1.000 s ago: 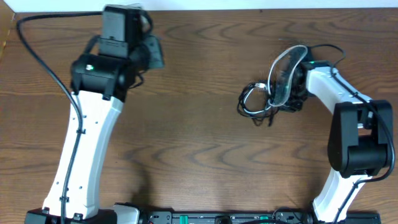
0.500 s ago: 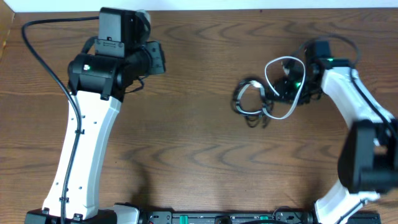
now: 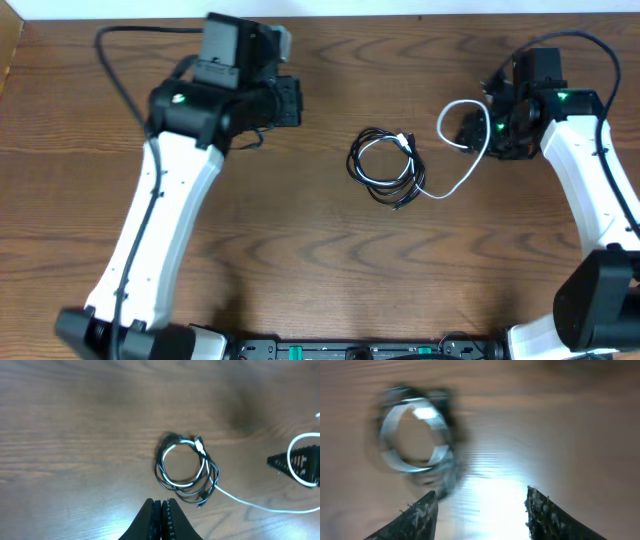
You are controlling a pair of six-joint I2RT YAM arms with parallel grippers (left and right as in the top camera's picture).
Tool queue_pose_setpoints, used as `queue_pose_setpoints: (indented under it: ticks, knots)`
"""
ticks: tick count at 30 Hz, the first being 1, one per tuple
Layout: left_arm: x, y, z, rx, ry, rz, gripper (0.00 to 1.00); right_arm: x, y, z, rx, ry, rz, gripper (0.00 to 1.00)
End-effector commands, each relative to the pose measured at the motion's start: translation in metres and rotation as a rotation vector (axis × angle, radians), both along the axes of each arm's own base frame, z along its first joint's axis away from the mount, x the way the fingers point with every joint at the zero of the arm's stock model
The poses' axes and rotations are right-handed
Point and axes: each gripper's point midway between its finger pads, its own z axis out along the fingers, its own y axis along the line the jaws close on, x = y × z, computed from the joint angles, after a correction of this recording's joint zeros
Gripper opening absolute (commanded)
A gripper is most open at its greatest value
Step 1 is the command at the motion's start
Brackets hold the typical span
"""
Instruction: Untangle cables
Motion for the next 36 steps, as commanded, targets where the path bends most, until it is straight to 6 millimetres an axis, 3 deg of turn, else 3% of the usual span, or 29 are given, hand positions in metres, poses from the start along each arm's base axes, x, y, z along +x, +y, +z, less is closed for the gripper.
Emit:
queue_pose_setpoints:
  ticks: [1,4,7,9,13,15,19,23,28,33,36]
  knots:
    - [0.005,-0.014,-0.033,0.020,0.074,-0.040,0.08,-0.007,-0.071,-0.003,-0.315,0.029,-0.270,0.55]
    - [0.010,-0.025,-0.051,0.032,0.108,-0.062,0.08,-0.018,-0.107,0.003,-0.465,0.046,-0.394,0.59]
    - [0.011,-0.035,-0.064,0.042,0.127,-0.086,0.08,-0.024,-0.123,0.006,-0.518,0.054,-0.462,0.64]
    - [0.011,-0.041,-0.068,0.048,0.129,-0.106,0.08,-0.022,-0.117,0.003,-0.486,0.056,-0.428,0.75]
    - [0.012,-0.048,-0.071,0.054,0.114,-0.135,0.08,-0.011,-0.075,-0.009,-0.322,0.059,-0.146,0.75]
    - [0.013,-0.049,-0.071,0.053,0.111,-0.135,0.11,-0.016,-0.076,-0.013,-0.345,0.090,-0.130,0.75]
    - [0.012,-0.051,-0.074,0.055,0.118,-0.139,0.13,-0.027,-0.097,-0.020,-0.443,0.153,-0.254,0.75]
    - [0.009,-0.063,-0.084,0.063,0.136,-0.168,0.15,-0.023,-0.088,-0.025,-0.389,0.149,-0.245,0.74]
    - [0.008,-0.093,-0.111,0.078,0.159,-0.229,0.15,-0.015,-0.076,-0.026,-0.313,0.124,-0.233,0.74]
    - [0.021,-0.113,-0.152,0.099,0.161,-0.283,0.17,-0.015,-0.073,-0.026,-0.301,0.124,-0.221,0.75]
    - [0.028,-0.117,-0.177,0.132,0.152,-0.343,0.27,-0.015,-0.072,-0.027,-0.303,0.127,-0.209,0.75]
